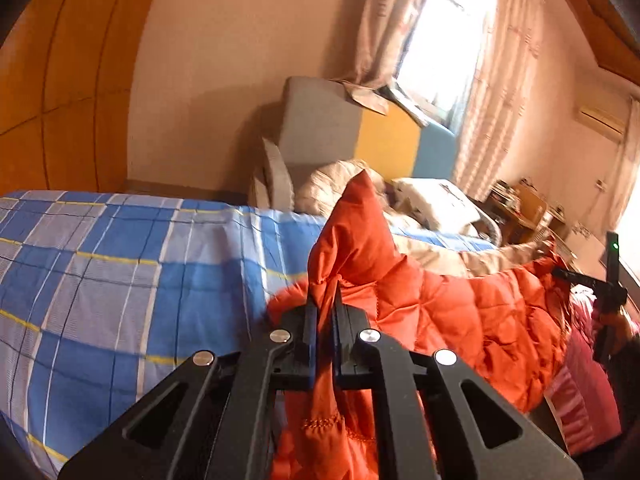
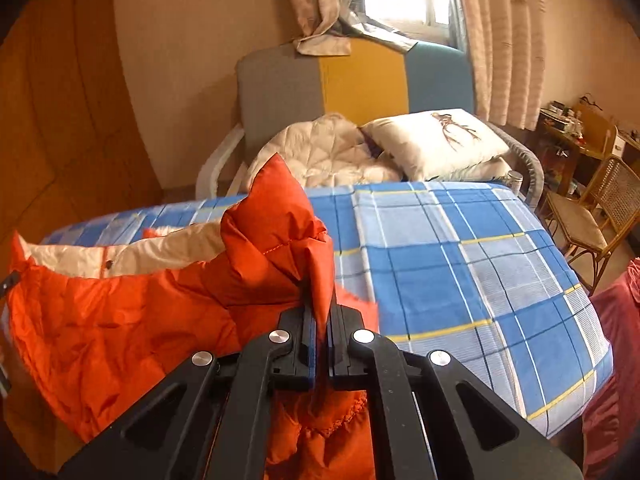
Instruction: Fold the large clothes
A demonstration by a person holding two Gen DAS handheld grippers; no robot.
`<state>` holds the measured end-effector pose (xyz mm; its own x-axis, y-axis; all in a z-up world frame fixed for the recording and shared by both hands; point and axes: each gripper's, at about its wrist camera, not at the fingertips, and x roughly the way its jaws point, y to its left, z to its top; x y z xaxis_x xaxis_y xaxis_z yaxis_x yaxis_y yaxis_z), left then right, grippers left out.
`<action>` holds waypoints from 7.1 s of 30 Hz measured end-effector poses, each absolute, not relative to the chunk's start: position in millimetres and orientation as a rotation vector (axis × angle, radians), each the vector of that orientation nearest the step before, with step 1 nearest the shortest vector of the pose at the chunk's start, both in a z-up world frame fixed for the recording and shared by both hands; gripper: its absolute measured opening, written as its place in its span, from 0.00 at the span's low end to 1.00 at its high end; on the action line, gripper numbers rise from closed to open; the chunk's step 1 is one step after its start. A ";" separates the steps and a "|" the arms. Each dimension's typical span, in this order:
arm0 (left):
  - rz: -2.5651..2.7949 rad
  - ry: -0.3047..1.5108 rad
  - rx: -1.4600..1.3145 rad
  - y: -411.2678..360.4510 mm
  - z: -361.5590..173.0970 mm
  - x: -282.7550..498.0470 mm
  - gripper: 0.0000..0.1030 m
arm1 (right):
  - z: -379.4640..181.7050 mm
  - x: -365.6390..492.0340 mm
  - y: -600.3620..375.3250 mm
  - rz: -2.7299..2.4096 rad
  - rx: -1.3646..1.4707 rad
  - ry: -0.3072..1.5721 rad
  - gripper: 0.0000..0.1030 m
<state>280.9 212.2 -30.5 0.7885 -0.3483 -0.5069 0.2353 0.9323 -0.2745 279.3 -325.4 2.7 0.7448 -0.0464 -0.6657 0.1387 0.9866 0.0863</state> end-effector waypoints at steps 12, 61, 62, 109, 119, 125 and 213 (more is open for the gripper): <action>-0.154 0.731 -0.221 192.3 -82.7 407.1 0.04 | -60.4 377.9 -324.9 -0.315 0.134 0.811 0.02; -0.255 0.828 -0.055 21.0 -155.3 383.6 0.51 | -130.4 367.4 -205.7 -0.175 0.129 0.923 0.52; -0.259 0.837 -0.056 21.3 -153.5 383.3 0.51 | -128.9 366.0 -205.7 -0.173 0.127 0.930 0.52; -0.136 0.707 -0.058 123.3 -117.7 263.9 0.58 | -97.9 203.1 -221.8 -0.097 0.409 0.880 0.68; -0.284 0.706 0.048 143.8 -124.0 260.5 0.58 | -118.9 167.1 -273.1 -0.120 0.711 0.881 0.68; -0.336 0.724 0.063 162.7 -130.4 264.2 0.56 | -129.1 166.0 -310.2 -0.187 0.898 0.809 0.68; -0.718 0.858 0.568 159.6 -156.2 289.6 0.42 | -81.3 276.9 -38.5 0.389 0.218 0.892 0.13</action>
